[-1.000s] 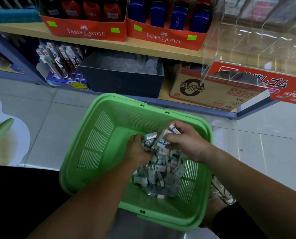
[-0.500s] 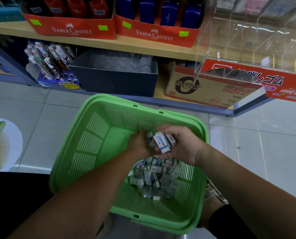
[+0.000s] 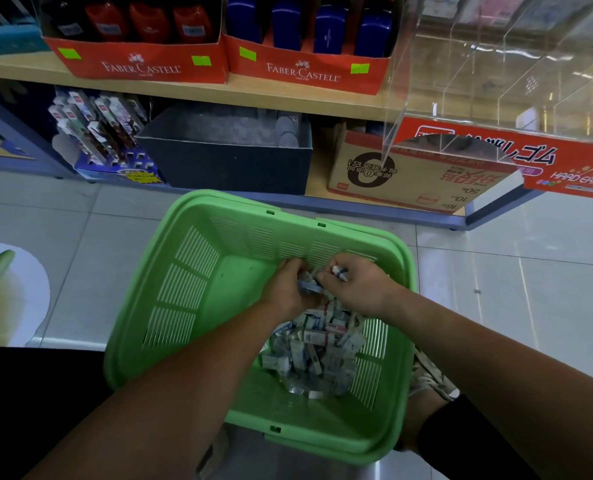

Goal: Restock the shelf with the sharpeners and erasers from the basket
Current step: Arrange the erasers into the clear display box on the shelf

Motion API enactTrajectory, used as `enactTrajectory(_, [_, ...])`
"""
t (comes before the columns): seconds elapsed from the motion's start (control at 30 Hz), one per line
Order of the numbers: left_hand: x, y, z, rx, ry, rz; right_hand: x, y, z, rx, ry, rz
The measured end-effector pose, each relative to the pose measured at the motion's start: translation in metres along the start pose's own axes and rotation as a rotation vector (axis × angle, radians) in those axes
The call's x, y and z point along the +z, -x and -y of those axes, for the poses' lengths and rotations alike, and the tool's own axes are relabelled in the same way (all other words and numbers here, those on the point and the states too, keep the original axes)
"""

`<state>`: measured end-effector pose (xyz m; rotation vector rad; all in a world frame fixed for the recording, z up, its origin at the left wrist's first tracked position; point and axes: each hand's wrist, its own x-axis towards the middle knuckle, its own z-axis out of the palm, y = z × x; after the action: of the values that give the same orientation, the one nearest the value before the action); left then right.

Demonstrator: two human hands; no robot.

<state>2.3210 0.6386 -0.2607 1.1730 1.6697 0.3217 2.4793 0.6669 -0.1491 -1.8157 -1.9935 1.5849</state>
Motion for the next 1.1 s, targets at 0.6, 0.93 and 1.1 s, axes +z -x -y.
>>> enactTrajectory(0.6, [-0.055,0.044,-0.021,0.096,0.109,0.062,-0.039,0.03,0.044,0.085,-0.09,0.023])
enactTrajectory(0.93, [-0.135,0.139,-0.164,0.287,0.432,0.246,-0.115,0.105,0.126,0.095,-0.166,-0.133])
enactTrajectory(1.1, [-0.167,0.179,-0.209,0.355,0.503,0.281,-0.142,0.14,0.149,0.016,-0.43,0.078])
